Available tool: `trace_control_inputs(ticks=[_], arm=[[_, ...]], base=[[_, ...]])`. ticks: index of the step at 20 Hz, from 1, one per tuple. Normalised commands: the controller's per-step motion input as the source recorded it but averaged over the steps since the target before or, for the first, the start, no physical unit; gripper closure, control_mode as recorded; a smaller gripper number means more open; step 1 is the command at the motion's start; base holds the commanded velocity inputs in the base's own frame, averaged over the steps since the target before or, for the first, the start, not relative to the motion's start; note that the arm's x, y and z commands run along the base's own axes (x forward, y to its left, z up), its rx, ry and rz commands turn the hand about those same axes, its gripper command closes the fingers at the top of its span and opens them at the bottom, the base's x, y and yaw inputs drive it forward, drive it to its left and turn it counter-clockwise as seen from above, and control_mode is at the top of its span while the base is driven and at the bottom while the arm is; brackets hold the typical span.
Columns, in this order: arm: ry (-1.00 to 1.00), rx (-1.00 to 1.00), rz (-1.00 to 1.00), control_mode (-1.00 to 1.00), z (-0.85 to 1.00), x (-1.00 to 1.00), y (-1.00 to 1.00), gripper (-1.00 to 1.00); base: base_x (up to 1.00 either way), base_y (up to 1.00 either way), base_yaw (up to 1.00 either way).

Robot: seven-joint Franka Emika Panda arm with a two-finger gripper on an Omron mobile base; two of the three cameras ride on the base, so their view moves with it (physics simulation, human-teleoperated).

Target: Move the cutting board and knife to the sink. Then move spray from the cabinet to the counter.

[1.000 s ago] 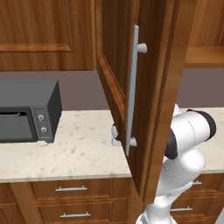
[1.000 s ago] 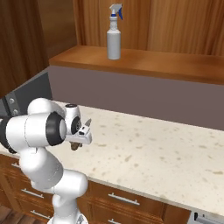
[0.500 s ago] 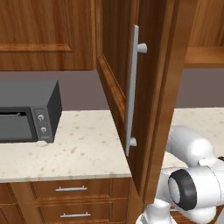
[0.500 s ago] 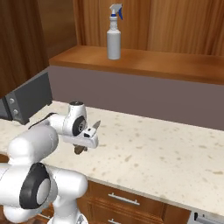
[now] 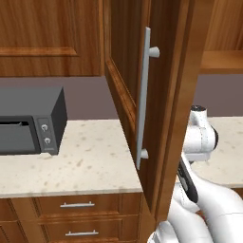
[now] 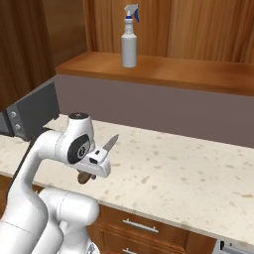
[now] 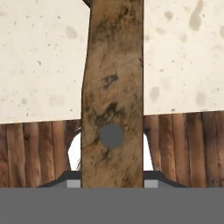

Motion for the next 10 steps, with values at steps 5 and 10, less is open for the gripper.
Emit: trace_control_inputs(ticks=[5, 10], arm=[[0.0, 0.0, -0.03, -1.0, 0.9, -0.98, -0.25, 1.0], [0.0, -0.04, -0.01, -1.0, 0.74, -0.89, -0.13, 1.0]], base=[[0.0, 0.0, 0.0], [0.0, 0.0, 0.0]])
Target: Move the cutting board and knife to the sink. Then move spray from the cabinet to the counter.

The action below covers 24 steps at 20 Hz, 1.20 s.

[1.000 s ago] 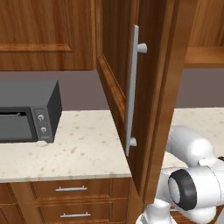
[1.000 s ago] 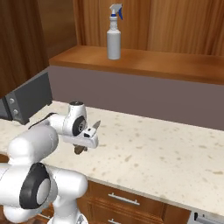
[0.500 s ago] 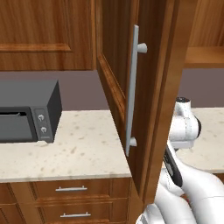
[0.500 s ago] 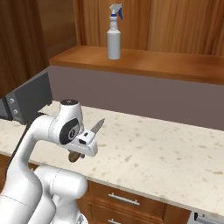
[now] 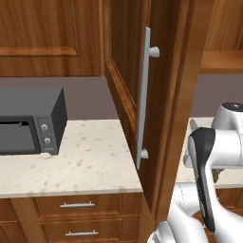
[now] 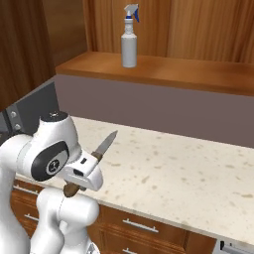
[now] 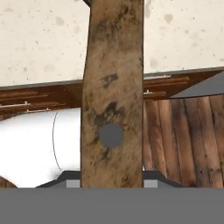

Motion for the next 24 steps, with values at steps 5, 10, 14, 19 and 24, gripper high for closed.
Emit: trace_control_inputs(ticks=[5, 10, 14, 19, 24], arm=[[0.0, -0.06, 0.0, -1.0, 0.4, -0.52, 0.03, 1.0], [0.01, -0.01, 0.0, -1.0, 0.0, 0.0, 0.02, 1.0], [0.0, 0.0, -0.06, -1.0, -0.05, -0.05, -0.08, 1.0], [0.0, 0.0, -0.05, 1.0, -0.14, -0.18, -0.12, 1.0], [0.0, 0.0, 0.0, 1.0, 0.0, 0.0, 0.0, 1.0]], base=[[0.0, 0.0, 0.0], [0.0, 0.0, 0.0], [0.0, 0.0, 0.0], [-0.46, -0.15, -0.04], [-0.87, -0.01, -0.03]])
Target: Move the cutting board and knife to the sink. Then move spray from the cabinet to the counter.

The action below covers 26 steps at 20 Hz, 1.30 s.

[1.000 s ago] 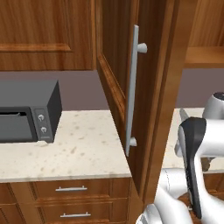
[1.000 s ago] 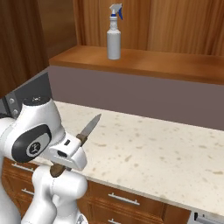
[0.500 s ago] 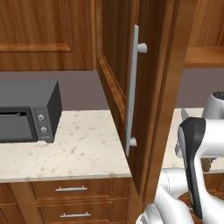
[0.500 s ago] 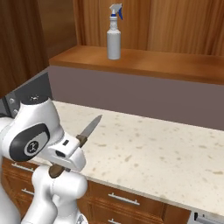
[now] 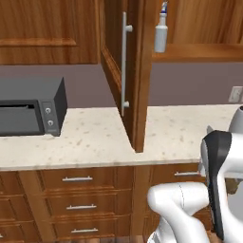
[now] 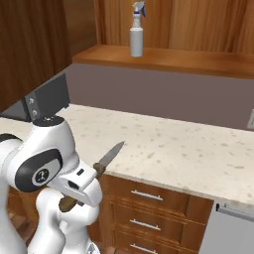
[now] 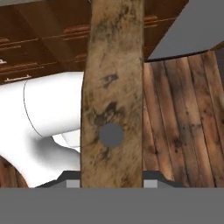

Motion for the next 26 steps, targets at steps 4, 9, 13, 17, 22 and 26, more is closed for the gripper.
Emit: trace_control_inputs(ticks=[4, 9, 13, 17, 22, 26], arm=[[0.0, 0.0, 0.0, 1.0, 0.0, 0.0, 0.0, 1.0], [0.0, 0.0, 0.0, 1.0, 0.0, 0.0, 0.0, 1.0], [0.0, 0.0, 0.0, 1.0, 0.0, 0.0, 0.0, 1.0], [0.0, 0.0, 0.0, 1.0, 0.0, 0.0, 0.0, 1.0], [0.0, 0.0, 0.0, 1.0, 0.0, 0.0, 0.0, 1.0], [0.0, 0.0, 0.0, 1.0, 0.0, 0.0, 0.0, 1.0]], base=[[-0.92, 0.21, 0.0], [-0.89, 0.73, 0.02], [-0.66, 0.99, 0.1], [-0.14, 1.0, 0.2], [0.0, 1.0, 0.33], [0.0, 1.0, 0.55]])
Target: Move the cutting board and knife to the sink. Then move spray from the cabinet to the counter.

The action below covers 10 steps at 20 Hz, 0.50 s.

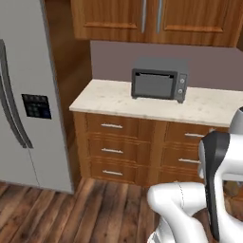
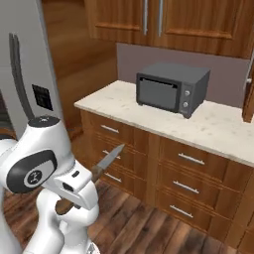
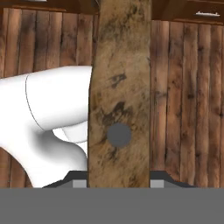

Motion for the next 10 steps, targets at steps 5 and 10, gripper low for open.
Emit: trace_control_inputs(ticks=[5, 10], arm=[[0.0, 0.0, 0.0, 1.0, 0.0, 0.0, 0.0, 1.0], [0.0, 0.0, 0.0, 1.0, 0.0, 0.0, 0.0, 1.0]], base=[[0.0, 0.93, 0.66], [0.0, 0.94, 0.7]])
